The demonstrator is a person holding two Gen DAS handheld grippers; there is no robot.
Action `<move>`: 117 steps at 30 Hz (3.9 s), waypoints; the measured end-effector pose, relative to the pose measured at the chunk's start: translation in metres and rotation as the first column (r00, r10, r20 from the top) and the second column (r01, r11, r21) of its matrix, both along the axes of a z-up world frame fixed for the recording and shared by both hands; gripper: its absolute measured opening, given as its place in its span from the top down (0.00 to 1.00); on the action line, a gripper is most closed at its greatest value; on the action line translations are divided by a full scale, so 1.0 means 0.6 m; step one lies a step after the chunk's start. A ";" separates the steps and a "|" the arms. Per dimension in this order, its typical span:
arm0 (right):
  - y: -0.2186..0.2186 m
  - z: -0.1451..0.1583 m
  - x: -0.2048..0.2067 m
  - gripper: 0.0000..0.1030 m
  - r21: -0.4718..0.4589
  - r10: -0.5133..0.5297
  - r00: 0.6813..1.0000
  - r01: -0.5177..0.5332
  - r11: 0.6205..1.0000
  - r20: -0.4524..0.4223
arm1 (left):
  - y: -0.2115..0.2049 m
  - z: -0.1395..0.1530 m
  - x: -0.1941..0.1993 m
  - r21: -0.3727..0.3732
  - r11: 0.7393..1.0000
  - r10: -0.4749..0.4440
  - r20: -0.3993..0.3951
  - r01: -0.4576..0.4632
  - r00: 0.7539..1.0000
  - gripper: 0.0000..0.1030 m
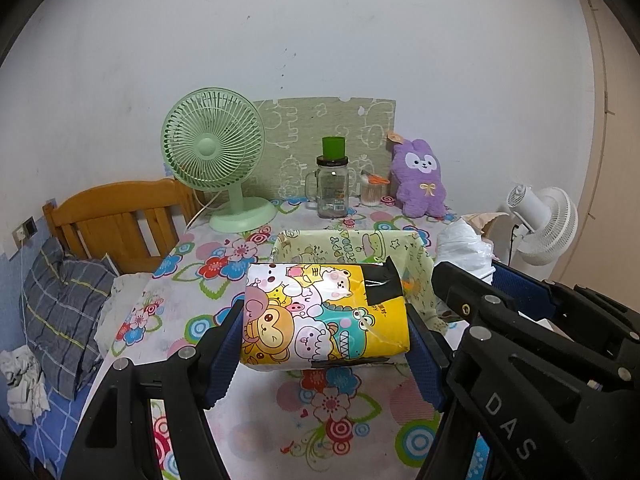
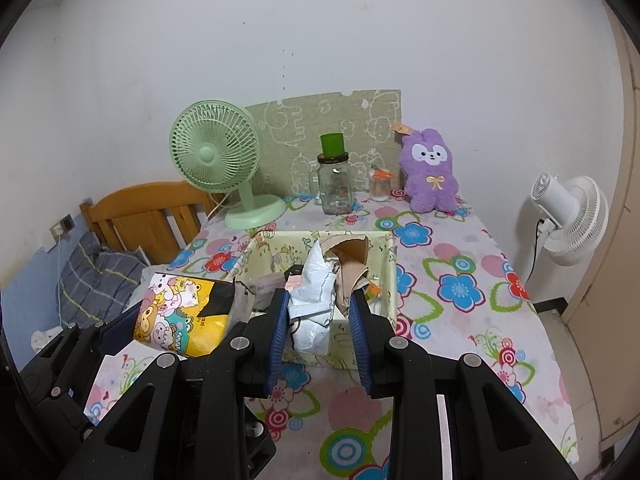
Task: Organize soft objects
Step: 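Lift both held items and carry them over the yellow box, then lower the yellow pack and tissue roll into the box and open both tools, then withdraw both open tools up and back from the box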
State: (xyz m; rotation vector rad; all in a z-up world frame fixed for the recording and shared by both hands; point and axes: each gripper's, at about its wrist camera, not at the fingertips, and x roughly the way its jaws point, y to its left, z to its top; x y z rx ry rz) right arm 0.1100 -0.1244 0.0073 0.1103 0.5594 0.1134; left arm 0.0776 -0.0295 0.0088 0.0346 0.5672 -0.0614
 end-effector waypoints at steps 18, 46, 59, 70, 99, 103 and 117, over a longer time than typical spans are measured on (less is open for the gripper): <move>-0.002 -0.012 0.102 0.68 -0.016 0.000 1.000 -0.001 1.000 -0.013 | -0.003 -0.016 0.091 0.002 1.000 0.016 -0.008 -0.016 1.000 0.27; -0.016 -0.093 0.217 0.68 -0.005 0.016 0.995 -0.016 1.000 -0.102 | -0.007 -0.090 0.201 0.009 1.000 0.018 -0.109 -0.018 0.994 0.19; 0.002 -0.114 0.224 0.68 0.019 0.080 0.988 -0.078 0.997 -0.135 | 0.002 -0.099 0.192 0.075 0.997 0.033 -0.135 -0.023 0.990 0.07; 0.002 -0.120 0.214 0.42 -0.005 0.062 0.984 -0.064 0.998 -0.166 | 0.009 -0.103 0.178 0.074 0.997 0.037 -0.150 -0.027 0.988 0.07; -0.032 -0.053 0.111 0.11 0.006 -0.003 0.998 0.004 1.000 -0.067 | 0.007 -0.040 0.085 0.024 1.000 0.011 -0.046 -0.010 0.999 0.03; -0.041 -0.041 0.085 0.09 0.010 -0.013 0.999 0.013 1.000 -0.050 | 0.005 -0.029 0.065 0.026 1.000 0.003 -0.019 -0.002 1.000 0.01; -0.064 -0.006 -0.015 0.03 -0.023 -0.069 0.997 0.070 0.997 0.045 | 0.013 -0.003 -0.021 -0.014 1.000 -0.008 0.070 0.009 0.998 0.00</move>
